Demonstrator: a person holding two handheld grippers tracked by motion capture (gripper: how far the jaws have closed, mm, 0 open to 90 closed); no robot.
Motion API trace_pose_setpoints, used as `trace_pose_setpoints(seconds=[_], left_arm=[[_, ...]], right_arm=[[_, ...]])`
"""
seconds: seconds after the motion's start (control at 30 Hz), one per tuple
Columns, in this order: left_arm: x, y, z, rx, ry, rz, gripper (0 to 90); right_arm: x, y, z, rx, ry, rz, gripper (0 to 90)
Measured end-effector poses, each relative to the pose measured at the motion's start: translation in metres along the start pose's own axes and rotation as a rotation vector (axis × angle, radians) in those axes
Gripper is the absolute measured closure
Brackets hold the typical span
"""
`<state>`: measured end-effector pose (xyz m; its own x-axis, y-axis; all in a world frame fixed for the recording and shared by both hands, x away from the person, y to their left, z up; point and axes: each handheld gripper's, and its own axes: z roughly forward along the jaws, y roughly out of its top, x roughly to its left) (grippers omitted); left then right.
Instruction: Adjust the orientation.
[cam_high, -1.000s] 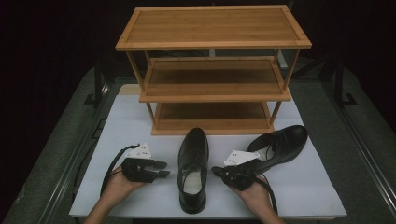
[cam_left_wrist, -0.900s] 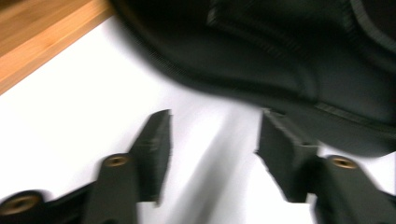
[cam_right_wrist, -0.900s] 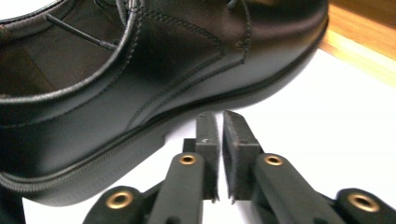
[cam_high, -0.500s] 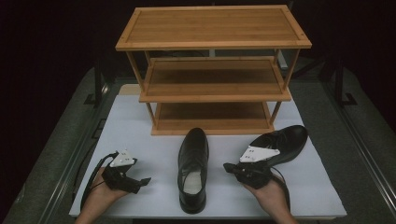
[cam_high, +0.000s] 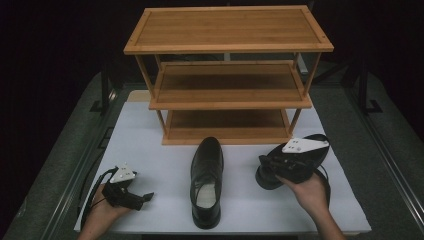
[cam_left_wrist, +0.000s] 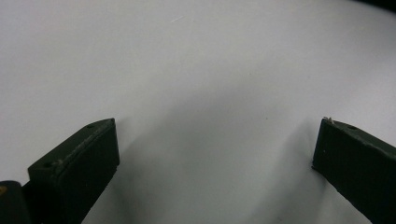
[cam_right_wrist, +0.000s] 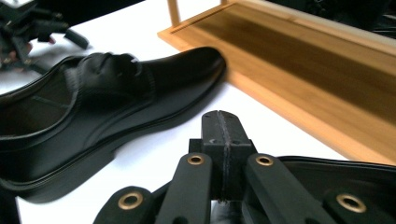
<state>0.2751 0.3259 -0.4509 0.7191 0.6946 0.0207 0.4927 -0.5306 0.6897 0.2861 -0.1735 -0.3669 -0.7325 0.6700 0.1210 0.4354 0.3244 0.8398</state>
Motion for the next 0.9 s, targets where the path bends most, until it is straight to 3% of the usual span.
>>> trace_pose_setpoints(seconds=[0.57, 0.9], left_arm=[[0.000, -0.001, 0.000, 0.000, -0.001, -0.004, 0.0], [0.001, 0.000, 0.000, 0.000, 0.009, -0.012, 0.0]], right_arm=[[-0.066, 0.007, -0.021, -0.032, -0.096, 0.070, 89.7], [-0.111, -0.001, -0.031, -0.024, -0.195, 0.142, 89.7]])
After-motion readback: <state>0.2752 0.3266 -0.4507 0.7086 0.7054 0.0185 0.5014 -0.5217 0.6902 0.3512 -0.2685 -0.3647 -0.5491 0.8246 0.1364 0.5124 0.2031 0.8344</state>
